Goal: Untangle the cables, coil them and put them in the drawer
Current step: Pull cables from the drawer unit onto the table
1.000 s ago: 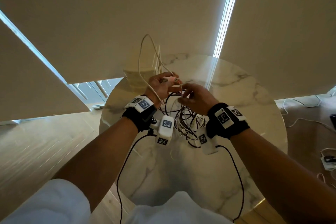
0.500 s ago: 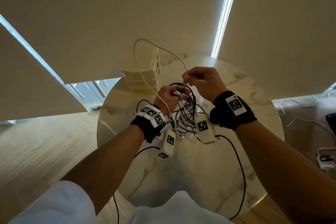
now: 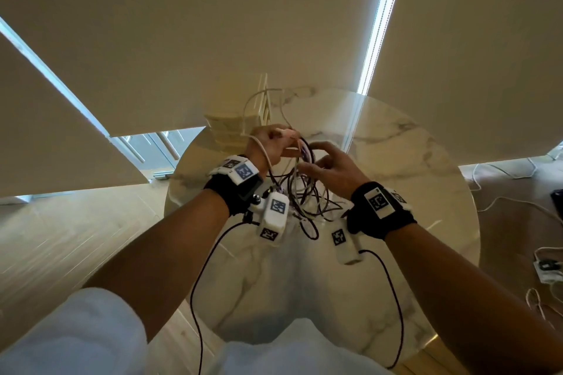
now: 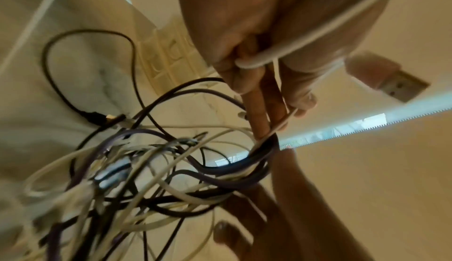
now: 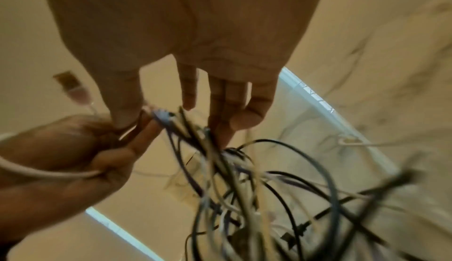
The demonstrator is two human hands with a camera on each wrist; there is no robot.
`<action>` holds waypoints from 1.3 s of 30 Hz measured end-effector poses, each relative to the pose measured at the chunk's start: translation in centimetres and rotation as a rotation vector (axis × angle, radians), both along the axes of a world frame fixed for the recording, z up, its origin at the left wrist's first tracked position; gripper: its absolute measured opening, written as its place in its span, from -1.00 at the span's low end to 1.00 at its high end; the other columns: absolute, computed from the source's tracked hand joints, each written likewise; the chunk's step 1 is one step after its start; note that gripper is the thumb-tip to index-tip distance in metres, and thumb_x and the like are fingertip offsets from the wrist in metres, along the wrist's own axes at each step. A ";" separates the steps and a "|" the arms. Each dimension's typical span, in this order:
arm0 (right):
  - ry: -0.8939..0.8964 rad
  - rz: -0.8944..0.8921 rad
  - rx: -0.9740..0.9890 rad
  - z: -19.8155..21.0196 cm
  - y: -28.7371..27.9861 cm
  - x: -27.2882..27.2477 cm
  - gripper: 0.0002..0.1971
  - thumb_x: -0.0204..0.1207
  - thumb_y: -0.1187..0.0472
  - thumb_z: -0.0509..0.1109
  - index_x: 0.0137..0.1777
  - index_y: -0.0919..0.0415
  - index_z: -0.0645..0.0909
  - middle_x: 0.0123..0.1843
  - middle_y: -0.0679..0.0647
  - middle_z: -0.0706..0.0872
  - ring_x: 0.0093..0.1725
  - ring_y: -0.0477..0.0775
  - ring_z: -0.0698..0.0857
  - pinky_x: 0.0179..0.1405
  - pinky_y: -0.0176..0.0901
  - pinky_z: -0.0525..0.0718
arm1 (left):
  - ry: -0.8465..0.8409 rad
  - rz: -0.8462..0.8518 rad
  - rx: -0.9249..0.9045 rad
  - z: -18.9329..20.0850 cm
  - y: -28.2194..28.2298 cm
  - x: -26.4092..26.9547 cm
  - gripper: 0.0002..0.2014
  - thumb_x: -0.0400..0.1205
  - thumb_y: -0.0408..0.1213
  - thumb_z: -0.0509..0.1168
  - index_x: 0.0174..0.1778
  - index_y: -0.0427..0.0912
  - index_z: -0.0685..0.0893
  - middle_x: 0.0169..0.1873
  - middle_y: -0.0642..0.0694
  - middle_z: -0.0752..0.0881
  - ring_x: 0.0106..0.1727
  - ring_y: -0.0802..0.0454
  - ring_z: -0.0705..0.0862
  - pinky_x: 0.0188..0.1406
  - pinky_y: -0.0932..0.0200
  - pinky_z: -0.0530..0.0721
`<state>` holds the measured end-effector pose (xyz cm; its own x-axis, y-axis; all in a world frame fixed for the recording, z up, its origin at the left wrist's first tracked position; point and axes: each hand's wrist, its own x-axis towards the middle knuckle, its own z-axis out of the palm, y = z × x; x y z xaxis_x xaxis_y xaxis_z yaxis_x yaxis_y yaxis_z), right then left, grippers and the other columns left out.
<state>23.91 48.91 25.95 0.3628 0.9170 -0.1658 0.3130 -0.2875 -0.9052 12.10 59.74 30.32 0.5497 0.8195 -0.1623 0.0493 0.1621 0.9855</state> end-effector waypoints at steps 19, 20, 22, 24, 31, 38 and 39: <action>-0.607 -0.026 -0.001 0.8 0.9 0.3 -0.80 0.58 0.12 0.37 0.13 0.09 0.73 0.00 0.04 0.60 0.07 0.08 0.59 0.07 -0.15 0.53 | -0.165 0.174 -0.091 1.3 1.4 -0.4 -0.80 0.69 -0.42 0.21 -0.18 -0.09 0.65 -0.47 0.04 0.76 -0.43 0.07 0.79 -0.74 0.33 0.11; -0.538 -0.028 -0.003 0.8 1.1 0.6 -0.83 0.60 0.13 0.35 0.05 0.12 0.75 -0.11 0.02 0.63 -0.05 0.05 0.63 -0.08 -0.23 0.52 | -0.164 0.160 -0.092 1.6 1.3 -0.5 -0.80 0.69 -0.42 0.21 -0.18 -0.09 0.65 -0.46 0.03 0.77 -0.43 0.07 0.78 -0.73 0.33 0.11; -0.292 -0.049 0.018 1.0 1.0 1.4 -0.86 0.60 0.17 0.37 -0.06 0.16 0.75 -0.28 -0.01 0.66 -0.27 -0.04 0.61 -0.23 -0.27 0.52 | -0.111 0.112 -0.076 1.6 1.2 -0.8 -0.84 0.69 -0.36 0.23 -0.16 -0.09 0.65 -0.43 0.02 0.77 -0.47 0.10 0.75 -0.71 0.33 0.16; -0.078 -0.113 0.074 1.5 0.5 2.3 -0.89 0.58 0.25 0.38 -0.13 0.16 0.73 -0.30 0.07 0.70 -0.31 0.00 0.62 -0.20 -0.13 0.66 | 0.041 0.038 -0.017 0.6 1.3 -1.2 -0.87 0.68 -0.33 0.27 -0.16 -0.11 0.68 -0.41 0.01 0.77 -0.54 0.14 0.68 -0.69 0.33 0.24; 0.286 -0.412 0.229 2.4 -2.1 4.9 -0.90 0.60 0.31 0.34 -0.10 0.24 0.69 -0.23 0.16 0.77 -0.32 0.02 0.73 -0.36 -0.27 0.69 | 0.638 -0.312 0.231 -4.2 1.1 -1.9 -0.88 0.43 -0.46 0.48 -0.14 -0.30 0.77 -0.30 -0.08 0.78 -0.28 0.20 0.73 -0.25 0.34 0.65; 0.357 -0.642 0.270 2.6 -4.6 8.2 -0.90 0.57 0.37 0.35 -0.14 0.26 0.68 -0.32 0.11 0.73 -0.38 0.01 0.71 -0.30 -0.19 0.74 | 0.656 -0.042 0.326 -4.0 0.6 -0.4 -0.82 0.60 -0.39 0.25 -0.13 -0.26 0.78 -0.38 -0.20 0.71 -0.37 -0.04 0.57 -0.43 0.28 0.48; 0.374 -0.771 0.294 2.5 -5.3 9.6 -0.88 0.55 0.41 0.35 -0.14 0.27 0.70 -0.37 0.08 0.72 -0.39 0.02 0.69 -0.26 -0.13 0.74 | 0.645 0.014 0.313 -4.1 0.7 -0.1 -0.82 0.60 -0.33 0.28 -0.08 -0.25 0.80 -0.31 -0.27 0.74 -0.37 -0.03 0.53 -0.40 0.25 0.44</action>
<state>33.51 43.65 28.45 0.8635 0.4656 -0.1940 -0.1999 -0.0371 -0.9791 12.02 60.41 26.18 0.4121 0.8871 -0.2078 0.6381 -0.1182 0.7609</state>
